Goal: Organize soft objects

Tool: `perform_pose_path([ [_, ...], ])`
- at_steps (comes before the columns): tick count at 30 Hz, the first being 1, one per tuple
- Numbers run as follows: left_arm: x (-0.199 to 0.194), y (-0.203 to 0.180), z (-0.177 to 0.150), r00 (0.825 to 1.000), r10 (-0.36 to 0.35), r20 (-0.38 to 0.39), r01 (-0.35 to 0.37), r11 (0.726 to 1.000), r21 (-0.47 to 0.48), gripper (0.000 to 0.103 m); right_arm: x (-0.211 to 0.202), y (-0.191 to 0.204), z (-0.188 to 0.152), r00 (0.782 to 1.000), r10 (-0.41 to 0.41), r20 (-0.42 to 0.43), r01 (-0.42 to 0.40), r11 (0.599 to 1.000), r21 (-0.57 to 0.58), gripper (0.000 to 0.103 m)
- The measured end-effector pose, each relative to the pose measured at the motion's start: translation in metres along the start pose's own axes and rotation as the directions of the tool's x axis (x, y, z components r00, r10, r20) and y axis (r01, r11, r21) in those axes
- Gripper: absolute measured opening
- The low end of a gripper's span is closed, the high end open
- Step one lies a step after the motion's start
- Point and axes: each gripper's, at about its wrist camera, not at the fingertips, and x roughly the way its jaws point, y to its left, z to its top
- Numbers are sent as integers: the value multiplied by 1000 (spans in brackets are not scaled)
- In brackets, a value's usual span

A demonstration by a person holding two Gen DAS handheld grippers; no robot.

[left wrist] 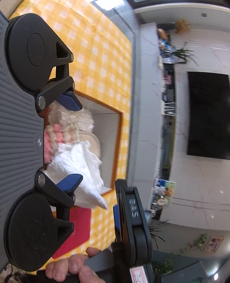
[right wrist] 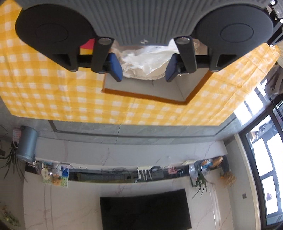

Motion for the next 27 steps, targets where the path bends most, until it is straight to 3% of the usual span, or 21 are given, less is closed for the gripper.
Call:
perform_pose_path([
  [2, -8, -5, 2, 999, -8, 47, 7, 1000, 14, 95, -21, -13, -2, 998, -16, 52, 15, 1000, 22, 76],
  [7, -16, -21, 2, 991, 6, 132, -8, 1000, 10, 96, -61, -46, -24, 985, -116, 129, 108, 992, 65, 79],
  [11, -18, -32, -3, 980, -24, 197, 22, 1000, 16, 96, -65, -60, -56, 963, -240, 122, 239, 971, 28, 84],
  [13, -18, -37, -6, 976, -20, 215, 17, 1000, 18, 96, -61, -67, -69, 959, -263, 109, 261, 965, 29, 84],
  [16, -16, -45, -11, 968, 19, 250, -25, 999, 22, 95, -51, -69, -85, 967, -242, 84, 241, 970, 30, 84],
  [19, -13, -54, -17, 961, 14, 274, -37, 996, 79, 95, -42, -62, -93, 974, -213, 76, 214, 977, 2, 84],
  [23, -8, -59, -23, 967, 31, 255, -55, 994, 90, 96, -44, -52, -100, 969, -221, 114, 228, 972, -54, 84],
  [27, -5, -59, -27, 970, 41, 240, -63, 995, 81, 95, -53, -53, -101, 972, -184, 143, 189, 982, -22, 84],
])
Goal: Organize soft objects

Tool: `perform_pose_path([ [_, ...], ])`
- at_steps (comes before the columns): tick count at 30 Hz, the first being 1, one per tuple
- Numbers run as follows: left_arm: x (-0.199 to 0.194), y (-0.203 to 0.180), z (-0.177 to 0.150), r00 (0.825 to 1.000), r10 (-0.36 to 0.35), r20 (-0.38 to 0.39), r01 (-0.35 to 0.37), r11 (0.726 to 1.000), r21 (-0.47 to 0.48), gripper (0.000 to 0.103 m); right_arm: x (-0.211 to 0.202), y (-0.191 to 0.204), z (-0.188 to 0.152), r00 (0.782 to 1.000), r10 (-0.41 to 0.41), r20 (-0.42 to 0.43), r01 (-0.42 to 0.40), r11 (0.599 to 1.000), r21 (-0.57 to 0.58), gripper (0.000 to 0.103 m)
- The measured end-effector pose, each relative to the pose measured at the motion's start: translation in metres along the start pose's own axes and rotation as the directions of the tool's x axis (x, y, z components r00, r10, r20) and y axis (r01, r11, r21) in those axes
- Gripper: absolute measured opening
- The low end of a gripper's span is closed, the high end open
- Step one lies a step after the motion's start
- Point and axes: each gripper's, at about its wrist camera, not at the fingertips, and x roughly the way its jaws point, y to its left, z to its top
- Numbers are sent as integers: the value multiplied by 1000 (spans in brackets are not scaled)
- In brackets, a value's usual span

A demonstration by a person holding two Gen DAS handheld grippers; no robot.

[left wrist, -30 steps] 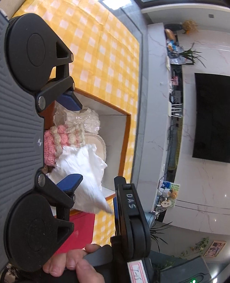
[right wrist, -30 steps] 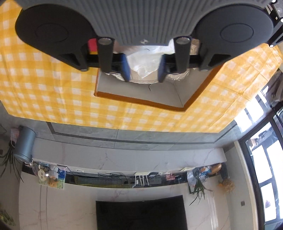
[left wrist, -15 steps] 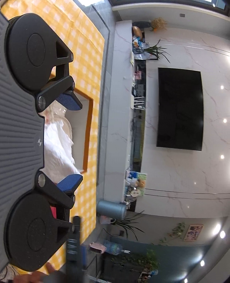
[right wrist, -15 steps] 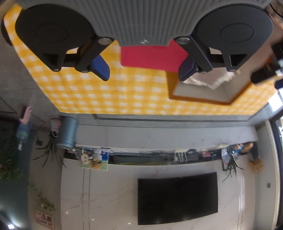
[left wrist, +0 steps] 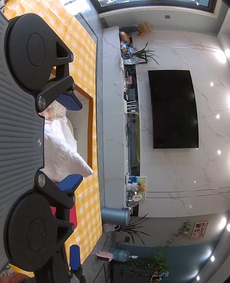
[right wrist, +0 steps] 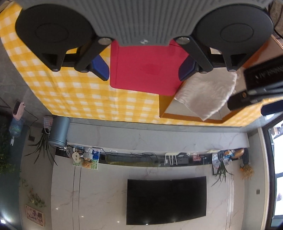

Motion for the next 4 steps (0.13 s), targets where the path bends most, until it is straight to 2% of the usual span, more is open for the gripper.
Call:
perform_pose_path([
  [4, 0, -2, -1, 1000, 3, 2, -3, 1000, 20, 92, -4, -4, 2, 1000, -2, 18, 2, 1000, 9, 84],
])
